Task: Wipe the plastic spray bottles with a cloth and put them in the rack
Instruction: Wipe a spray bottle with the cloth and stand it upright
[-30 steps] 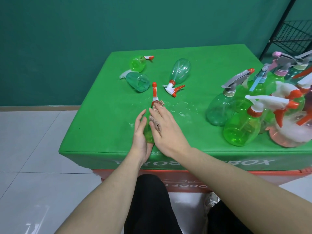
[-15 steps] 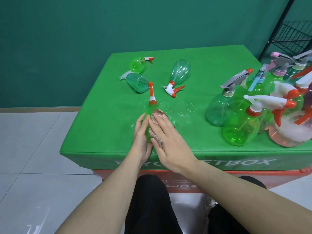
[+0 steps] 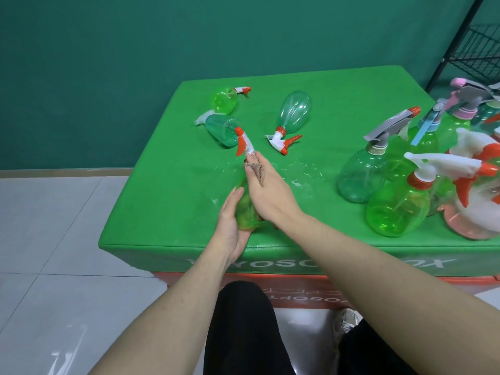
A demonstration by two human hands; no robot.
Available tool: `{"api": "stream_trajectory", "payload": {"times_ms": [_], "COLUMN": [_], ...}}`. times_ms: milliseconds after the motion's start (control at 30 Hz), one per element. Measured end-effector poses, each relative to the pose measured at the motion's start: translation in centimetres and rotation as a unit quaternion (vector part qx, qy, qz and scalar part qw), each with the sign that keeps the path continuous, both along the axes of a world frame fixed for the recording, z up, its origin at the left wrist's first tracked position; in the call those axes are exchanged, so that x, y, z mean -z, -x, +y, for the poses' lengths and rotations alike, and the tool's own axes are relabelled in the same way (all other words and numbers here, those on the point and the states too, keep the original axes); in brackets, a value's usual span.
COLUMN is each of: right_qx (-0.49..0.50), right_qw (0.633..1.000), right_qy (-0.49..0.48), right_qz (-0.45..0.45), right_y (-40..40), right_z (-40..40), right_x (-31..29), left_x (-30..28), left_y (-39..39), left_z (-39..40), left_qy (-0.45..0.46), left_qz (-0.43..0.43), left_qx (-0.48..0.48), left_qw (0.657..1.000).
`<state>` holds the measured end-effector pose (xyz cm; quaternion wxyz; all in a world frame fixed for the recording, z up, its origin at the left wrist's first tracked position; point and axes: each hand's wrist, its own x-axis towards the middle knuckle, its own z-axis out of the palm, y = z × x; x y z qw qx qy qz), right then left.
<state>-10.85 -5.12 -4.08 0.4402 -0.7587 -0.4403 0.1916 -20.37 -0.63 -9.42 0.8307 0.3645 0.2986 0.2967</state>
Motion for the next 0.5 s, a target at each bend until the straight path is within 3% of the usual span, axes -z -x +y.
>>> {"api": "stream_trajectory", "payload": {"times_ms": [100, 267, 500], "right_qx": [0.005, -0.044, -0.078], "right_qw": [1.000, 0.993, 0.979], "right_qy": [-0.003, -0.018, -0.026], "right_qz": [0.003, -0.104, -0.186], "right_y": [0.5, 1.5, 2.4], "right_z": [-0.3, -2.5, -5.3], "right_x": [0.1, 1.8, 3.7], "left_x": [0.1, -0.1, 0.0], "left_y": [-0.1, -0.1, 0.1], "left_z": [-0.1, -0.1, 0.1], "left_qy": [0.012, 0.017, 0.013], "left_qz": [0.016, 0.009, -0.002], "left_qx": [-0.014, -0.017, 0.014], "left_qw": [1.000, 1.000, 1.000]}}
